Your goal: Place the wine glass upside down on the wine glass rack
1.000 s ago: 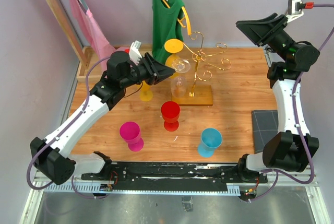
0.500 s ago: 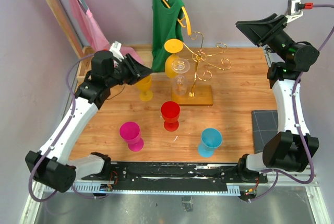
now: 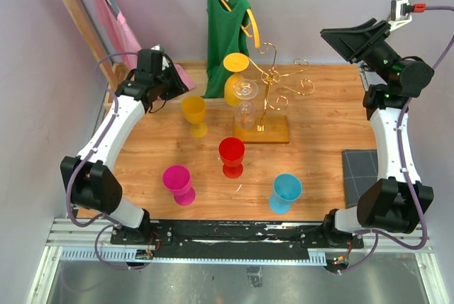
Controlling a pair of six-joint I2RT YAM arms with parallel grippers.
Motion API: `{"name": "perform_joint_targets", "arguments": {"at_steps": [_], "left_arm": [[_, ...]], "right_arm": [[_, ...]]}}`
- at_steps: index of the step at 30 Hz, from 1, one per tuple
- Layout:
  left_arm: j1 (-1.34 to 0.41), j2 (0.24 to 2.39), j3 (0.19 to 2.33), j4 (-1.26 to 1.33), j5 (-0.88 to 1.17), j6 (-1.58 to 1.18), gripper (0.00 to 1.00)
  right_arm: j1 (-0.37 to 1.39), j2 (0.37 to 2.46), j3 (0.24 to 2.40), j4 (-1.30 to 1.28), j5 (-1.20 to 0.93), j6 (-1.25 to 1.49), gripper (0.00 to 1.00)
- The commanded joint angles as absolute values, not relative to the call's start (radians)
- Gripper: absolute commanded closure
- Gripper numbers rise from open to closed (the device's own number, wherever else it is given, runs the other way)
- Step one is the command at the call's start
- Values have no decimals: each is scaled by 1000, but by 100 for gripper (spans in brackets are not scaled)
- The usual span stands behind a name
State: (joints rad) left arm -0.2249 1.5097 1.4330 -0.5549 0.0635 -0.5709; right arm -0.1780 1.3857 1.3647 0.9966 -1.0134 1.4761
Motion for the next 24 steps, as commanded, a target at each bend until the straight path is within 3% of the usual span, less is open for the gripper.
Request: {"name": "perform_joint_targets", "arguments": {"at_steps": [1, 24], "left_arm": [[-224, 1538, 1495, -625, -91, -450, 64], [-306, 1640, 1417, -641, -111, -366, 60]], "right_arm": [[-189, 1374, 1370, 1032, -1021, 1462, 26], [-189, 1389, 1370, 1050, -1016, 1482, 26]]}}
